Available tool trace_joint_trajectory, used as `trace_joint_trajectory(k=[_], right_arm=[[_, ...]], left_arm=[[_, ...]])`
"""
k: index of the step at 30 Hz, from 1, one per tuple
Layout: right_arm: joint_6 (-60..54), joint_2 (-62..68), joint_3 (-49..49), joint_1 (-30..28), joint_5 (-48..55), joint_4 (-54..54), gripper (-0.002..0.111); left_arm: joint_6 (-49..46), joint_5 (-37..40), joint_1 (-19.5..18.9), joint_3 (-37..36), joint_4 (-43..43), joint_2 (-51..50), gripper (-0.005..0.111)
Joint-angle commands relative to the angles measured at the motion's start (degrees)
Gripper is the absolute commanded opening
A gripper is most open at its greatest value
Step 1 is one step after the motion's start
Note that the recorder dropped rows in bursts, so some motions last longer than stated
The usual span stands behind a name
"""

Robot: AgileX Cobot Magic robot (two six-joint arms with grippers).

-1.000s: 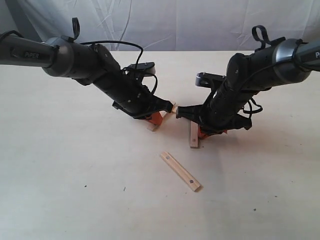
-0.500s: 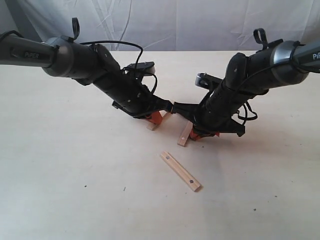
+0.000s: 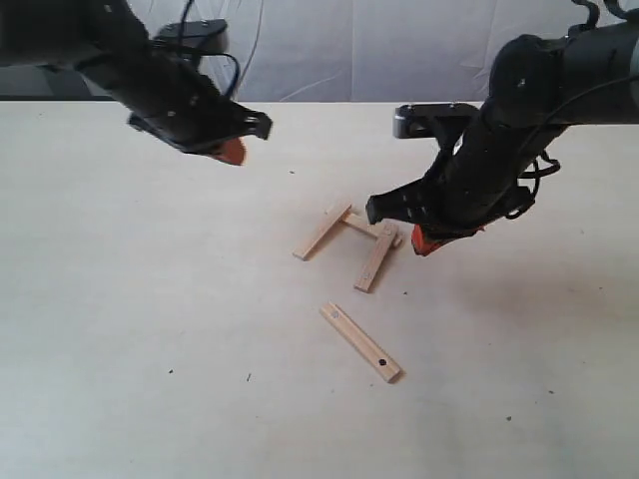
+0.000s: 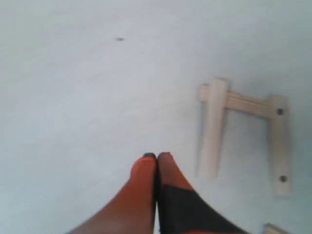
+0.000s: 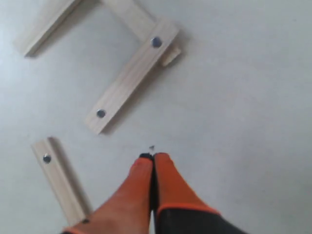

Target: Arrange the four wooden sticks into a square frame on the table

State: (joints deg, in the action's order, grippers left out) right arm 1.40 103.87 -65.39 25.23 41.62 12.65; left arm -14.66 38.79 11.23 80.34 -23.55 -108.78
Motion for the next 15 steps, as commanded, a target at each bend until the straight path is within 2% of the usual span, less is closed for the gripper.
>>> trace_joint_trajectory(k=[1, 5, 7, 8, 9, 10, 11, 15], right_arm=[[-4.27, -0.14, 0.11, 5.86, 2.40, -2.36, 0.000], [-4.75, 2.72, 0.11, 13.04, 2.45, -3.36, 0.000], [-4.75, 3.75, 0.11, 15.66, 1.51, -5.60, 0.010], [-4.75, 4.52, 0.11, 16.82, 1.51, -7.19, 0.026], [-4.75, 4.80, 0.11, 17.08, 1.42, -7.25, 0.034], [-4.75, 5.63, 0.11, 17.08, 1.27, -7.42, 0.046], [-4.75, 6.32, 0.11, 17.08, 0.90, -7.54, 0.052], [-4.75, 9.22, 0.11, 17.21, -0.36, -7.13, 0.046]], left_arm=[[10.46, -1.52, -1.48, -7.58, 11.60, 10.12, 0.000], [10.46, -8.99, -1.48, -20.97, 11.46, 25.46, 0.000], [10.46, -10.75, -1.48, -25.49, 11.67, 31.35, 0.000], [10.46, -11.23, -1.48, -27.35, 11.67, 34.65, 0.000], [10.46, -11.21, -1.48, -27.83, 11.67, 35.76, 0.000], [10.46, -11.59, -1.48, -28.38, 11.67, 37.60, 0.000], [10.46, -11.71, -1.48, -28.38, 11.67, 38.75, 0.000], [10.46, -12.24, -1.48, -28.38, 11.67, 40.41, 0.000]])
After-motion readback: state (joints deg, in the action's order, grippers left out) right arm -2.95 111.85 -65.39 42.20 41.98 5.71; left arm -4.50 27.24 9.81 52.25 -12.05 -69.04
